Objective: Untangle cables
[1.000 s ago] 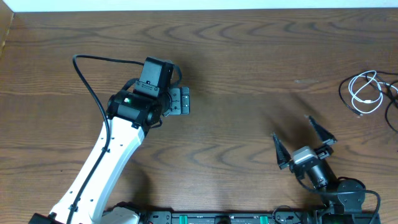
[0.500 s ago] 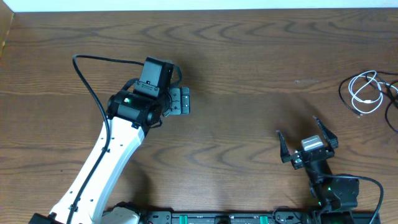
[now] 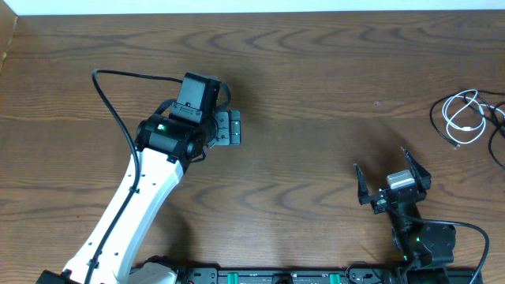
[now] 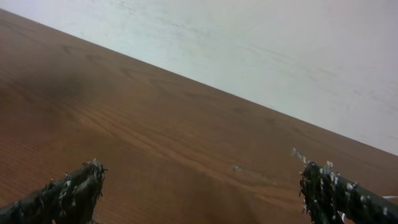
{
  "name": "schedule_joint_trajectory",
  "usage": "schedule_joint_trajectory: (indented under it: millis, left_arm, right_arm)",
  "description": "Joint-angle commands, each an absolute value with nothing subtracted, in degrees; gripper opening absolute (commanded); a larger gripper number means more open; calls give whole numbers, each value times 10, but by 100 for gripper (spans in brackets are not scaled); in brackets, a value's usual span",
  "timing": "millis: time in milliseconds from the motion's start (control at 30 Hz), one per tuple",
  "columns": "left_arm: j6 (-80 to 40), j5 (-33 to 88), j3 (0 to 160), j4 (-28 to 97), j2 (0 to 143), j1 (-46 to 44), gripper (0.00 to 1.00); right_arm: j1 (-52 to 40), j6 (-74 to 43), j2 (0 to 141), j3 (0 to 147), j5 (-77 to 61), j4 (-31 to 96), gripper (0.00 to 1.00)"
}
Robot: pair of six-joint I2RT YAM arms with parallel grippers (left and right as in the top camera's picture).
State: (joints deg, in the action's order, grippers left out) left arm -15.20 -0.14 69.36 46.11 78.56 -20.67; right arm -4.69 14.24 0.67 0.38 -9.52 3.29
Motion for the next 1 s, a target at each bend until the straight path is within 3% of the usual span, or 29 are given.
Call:
schedule_joint_trajectory:
  millis: [0, 967]
  left_arm:
    - [-153, -5, 703, 462, 789, -204, 93]
    - [-152, -8, 703, 475, 789, -204, 93]
  right_arm:
    - [-47, 133, 3, 3, -89, 36, 99]
    - [-47, 133, 3, 3, -89, 36, 99]
